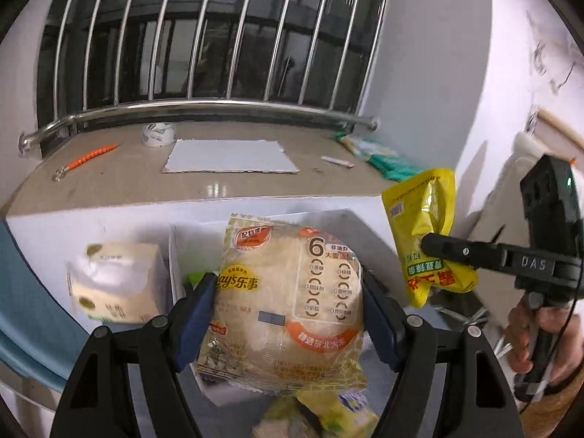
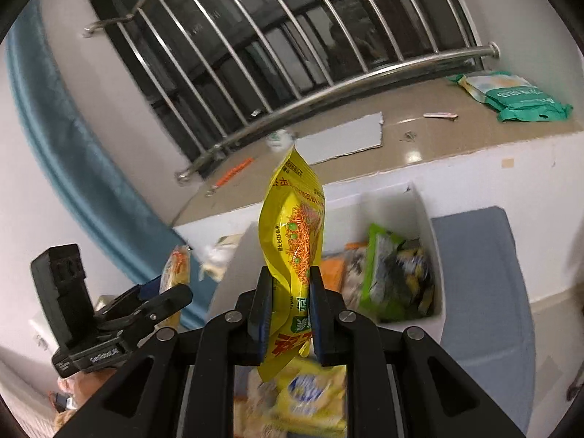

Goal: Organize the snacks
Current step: 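Carry the yellow bag and bread packet into the white box and release, then grasp the clear round cup with the right tool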

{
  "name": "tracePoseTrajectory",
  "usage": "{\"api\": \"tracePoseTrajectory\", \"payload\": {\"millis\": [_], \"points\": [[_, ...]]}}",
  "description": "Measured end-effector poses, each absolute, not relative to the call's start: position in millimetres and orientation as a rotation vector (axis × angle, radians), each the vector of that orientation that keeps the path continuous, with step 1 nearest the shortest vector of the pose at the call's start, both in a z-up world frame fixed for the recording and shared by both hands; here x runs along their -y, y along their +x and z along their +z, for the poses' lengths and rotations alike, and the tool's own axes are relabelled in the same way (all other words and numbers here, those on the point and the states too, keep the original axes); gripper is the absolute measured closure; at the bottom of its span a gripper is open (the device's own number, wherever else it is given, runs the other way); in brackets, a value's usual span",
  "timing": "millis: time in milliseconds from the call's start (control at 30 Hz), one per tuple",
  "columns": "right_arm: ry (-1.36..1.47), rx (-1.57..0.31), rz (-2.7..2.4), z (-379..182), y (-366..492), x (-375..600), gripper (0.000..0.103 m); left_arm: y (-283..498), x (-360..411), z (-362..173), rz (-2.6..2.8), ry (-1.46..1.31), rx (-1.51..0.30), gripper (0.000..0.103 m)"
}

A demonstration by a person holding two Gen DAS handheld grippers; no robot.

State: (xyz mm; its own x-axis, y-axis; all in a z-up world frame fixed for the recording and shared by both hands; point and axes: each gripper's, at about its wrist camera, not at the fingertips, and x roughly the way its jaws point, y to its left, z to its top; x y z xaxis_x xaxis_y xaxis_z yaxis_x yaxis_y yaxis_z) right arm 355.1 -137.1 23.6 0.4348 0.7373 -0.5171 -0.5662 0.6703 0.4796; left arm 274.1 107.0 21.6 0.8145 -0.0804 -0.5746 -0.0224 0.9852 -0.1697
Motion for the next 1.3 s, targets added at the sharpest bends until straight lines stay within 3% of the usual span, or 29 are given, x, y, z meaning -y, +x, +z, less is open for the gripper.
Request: {"api": "tracePoseTrajectory", "payload": {"millis": [133,167,200,233,300,533,733,933,1300], "points": [[0.217,-0.832,0.779,12,393,123,0.084,304,-108,7,-0.001,-0.157,-0.683,0.021],[0.206,-0.838,0.774,9,398,121,0.082,311,-108,1,0.016,-0.145,-0.715,0.010],[0.194,-0.846,0.771,5,403,118,0.066,318,-108,-5,0.039,-0.133,-0.748,0.003],[0.190,-0.855,0.767,2,408,116,0.036,321,-109,-11,0.065,-0.125,-0.763,0.000],[0.186,-0.874,0.735,-4,414,115,0.000,321,-109,-21,0.072,-0.122,-0.789,0.000],[0.156,-0.834,0.693,-6,402,126,0.000,301,-104,-30,0.077,-0.114,-0.786,0.000],[0.137,-0.785,0.716,10,383,132,0.000,270,-89,-4,0.055,-0.082,-0.724,0.000],[0.110,-0.692,0.783,31,330,150,0.000,209,-70,18,0.020,-0.046,-0.622,0.000],[0.024,-0.641,0.823,15,234,190,0.000,114,-50,-4,-0.017,-0.085,-0.584,0.000]]}}
